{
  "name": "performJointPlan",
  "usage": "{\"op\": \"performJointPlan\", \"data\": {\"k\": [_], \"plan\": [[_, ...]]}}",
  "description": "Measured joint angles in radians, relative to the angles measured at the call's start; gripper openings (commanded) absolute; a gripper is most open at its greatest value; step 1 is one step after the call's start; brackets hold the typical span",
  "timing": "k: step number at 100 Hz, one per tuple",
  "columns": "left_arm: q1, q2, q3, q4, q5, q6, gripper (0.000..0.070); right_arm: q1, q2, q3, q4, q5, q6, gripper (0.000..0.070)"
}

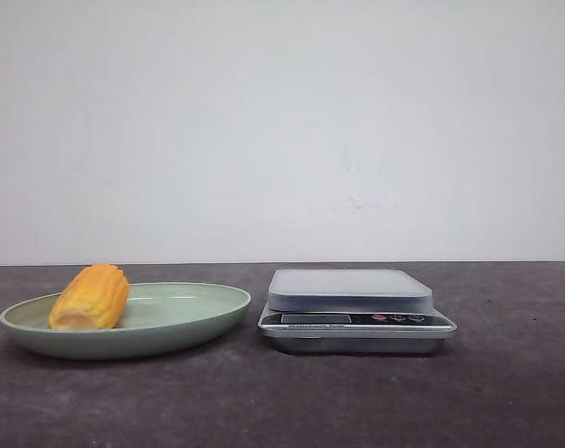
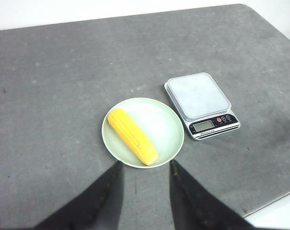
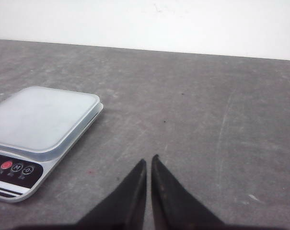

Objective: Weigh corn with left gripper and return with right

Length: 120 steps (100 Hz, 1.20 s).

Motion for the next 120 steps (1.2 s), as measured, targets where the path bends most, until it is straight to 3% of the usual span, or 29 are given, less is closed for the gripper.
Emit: {"op": "performJointPlan", "data": {"k": [68, 80, 90, 101, 110, 120], "plan": [[0.010, -0.003, -0.009, 0.022, -0.009, 0.000, 0.0154, 0.000, 0.000, 0.000, 0.000, 0.000, 0.000, 0.0012], [0.106, -0.050, -0.099, 0.279, 0.051, 0.066, 0.0154, 0.000, 0.000, 0.000, 0.000, 0.000, 0.000, 0.0012], [0.225, -0.119, -0.249, 0.599, 0.215, 0.165, 0.0154, 0.000, 0.000, 0.000, 0.000, 0.000, 0.000, 0.0012], [0.354, -0.208, -0.466, 0.953, 0.373, 0.216, 0.0154, 0.000, 0.000, 0.000, 0.000, 0.000, 0.000, 0.0012], [0.450, -0.277, -0.651, 1.175, 0.402, 0.218, 0.0154, 0.000, 0.000, 0.000, 0.000, 0.000, 0.000, 0.0012], [0.552, -0.339, -0.834, 1.279, 0.402, 0.206, 0.0154, 0.000, 0.000, 0.000, 0.000, 0.000, 0.000, 0.0012]]}}
